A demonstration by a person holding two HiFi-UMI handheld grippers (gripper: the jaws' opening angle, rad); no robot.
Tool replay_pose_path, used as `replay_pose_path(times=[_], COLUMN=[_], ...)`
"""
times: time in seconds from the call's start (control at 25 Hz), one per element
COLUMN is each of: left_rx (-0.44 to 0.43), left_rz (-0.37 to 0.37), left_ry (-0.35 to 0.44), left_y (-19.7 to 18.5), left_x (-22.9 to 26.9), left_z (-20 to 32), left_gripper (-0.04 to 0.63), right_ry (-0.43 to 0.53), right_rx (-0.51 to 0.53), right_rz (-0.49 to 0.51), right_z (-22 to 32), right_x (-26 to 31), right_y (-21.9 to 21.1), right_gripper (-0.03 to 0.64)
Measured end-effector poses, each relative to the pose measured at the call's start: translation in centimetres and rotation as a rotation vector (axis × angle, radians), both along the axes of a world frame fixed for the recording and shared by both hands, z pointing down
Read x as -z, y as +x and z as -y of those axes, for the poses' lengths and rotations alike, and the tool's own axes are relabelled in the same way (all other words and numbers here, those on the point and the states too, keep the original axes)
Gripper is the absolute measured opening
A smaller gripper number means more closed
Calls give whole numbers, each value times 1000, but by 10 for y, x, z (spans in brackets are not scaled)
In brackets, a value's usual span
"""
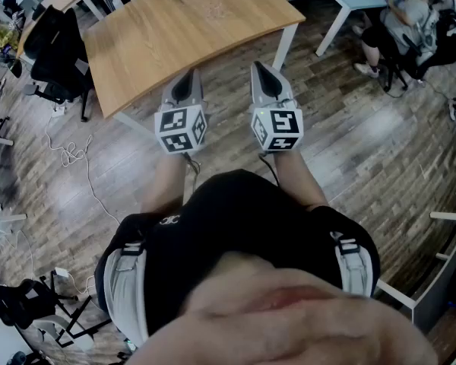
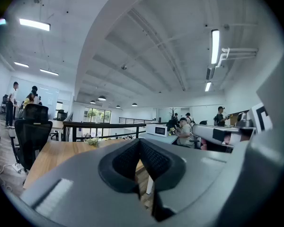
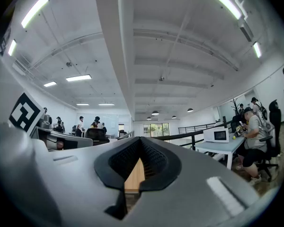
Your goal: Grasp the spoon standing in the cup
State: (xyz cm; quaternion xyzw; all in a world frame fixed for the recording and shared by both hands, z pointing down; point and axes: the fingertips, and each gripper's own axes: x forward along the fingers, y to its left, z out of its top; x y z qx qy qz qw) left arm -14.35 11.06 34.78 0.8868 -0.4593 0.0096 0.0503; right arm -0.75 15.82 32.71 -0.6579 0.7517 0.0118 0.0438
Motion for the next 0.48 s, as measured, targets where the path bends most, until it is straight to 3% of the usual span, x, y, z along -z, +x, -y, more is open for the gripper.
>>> replay_pose_path(times=[0.48], left_rx=[17], left_rz=[0], left_ry=[-22], left_y=[45], left_x=[-15], left_z=[-1], left_gripper=[11], right_ry=[-86], right_rx=[59], right_rz=[10], right_z=[7], right_x=[-25], right_y=[31], right_gripper=[-1])
